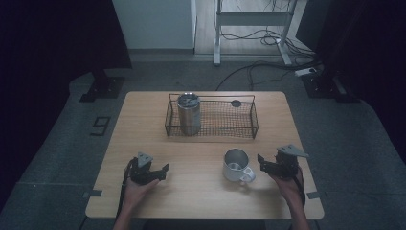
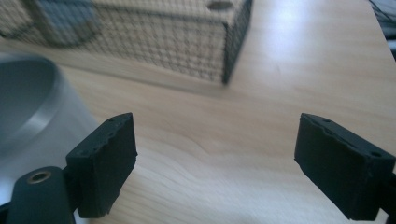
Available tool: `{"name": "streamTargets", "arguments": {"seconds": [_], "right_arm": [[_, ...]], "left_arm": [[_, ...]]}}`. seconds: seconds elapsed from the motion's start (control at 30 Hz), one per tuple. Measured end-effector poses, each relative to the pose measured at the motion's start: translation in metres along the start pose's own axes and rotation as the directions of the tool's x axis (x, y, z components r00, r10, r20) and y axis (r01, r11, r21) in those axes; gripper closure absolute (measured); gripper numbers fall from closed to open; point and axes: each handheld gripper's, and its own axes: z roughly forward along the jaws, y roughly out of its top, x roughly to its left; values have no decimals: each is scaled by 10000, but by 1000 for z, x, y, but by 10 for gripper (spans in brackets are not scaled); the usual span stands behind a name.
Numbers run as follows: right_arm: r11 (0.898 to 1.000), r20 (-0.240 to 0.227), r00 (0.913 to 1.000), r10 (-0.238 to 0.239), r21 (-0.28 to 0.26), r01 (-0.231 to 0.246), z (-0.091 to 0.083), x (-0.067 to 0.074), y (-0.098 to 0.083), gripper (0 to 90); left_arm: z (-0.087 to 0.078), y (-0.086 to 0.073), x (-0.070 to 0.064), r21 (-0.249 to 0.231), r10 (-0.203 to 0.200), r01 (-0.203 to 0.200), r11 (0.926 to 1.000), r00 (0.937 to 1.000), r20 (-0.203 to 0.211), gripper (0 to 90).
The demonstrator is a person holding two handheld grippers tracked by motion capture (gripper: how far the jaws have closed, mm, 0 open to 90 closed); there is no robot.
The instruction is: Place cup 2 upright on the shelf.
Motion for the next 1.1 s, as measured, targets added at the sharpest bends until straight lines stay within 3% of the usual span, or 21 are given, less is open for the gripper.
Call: {"name": "streamTargets", "arguments": {"seconds": [0.17,0.2,0.5,0.73,1.1], "right_arm": [[9993,-288,9995,-135,-344,125,-8,10,10,129],[9985,-545,9985,-70,-555,39,-10,15,12,129],[9963,-1205,9914,-516,-740,428,-12,32,17,127],[9965,-1620,9842,-712,-558,629,-9,47,17,93],[9962,-1764,9806,-860,-3,873,-1,62,15,1]], "left_arm": [[-1,-1,0,33,-17,17,10000,10000,-21,138],[-1,-1,0,73,-9,9,10000,10000,-46,138],[-6,1,1,-58,-129,129,9999,9999,48,138],[-8,4,-1,-152,-111,113,9998,9998,142,138],[-9,3,0,-135,-171,175,9998,9995,248,138]]}}
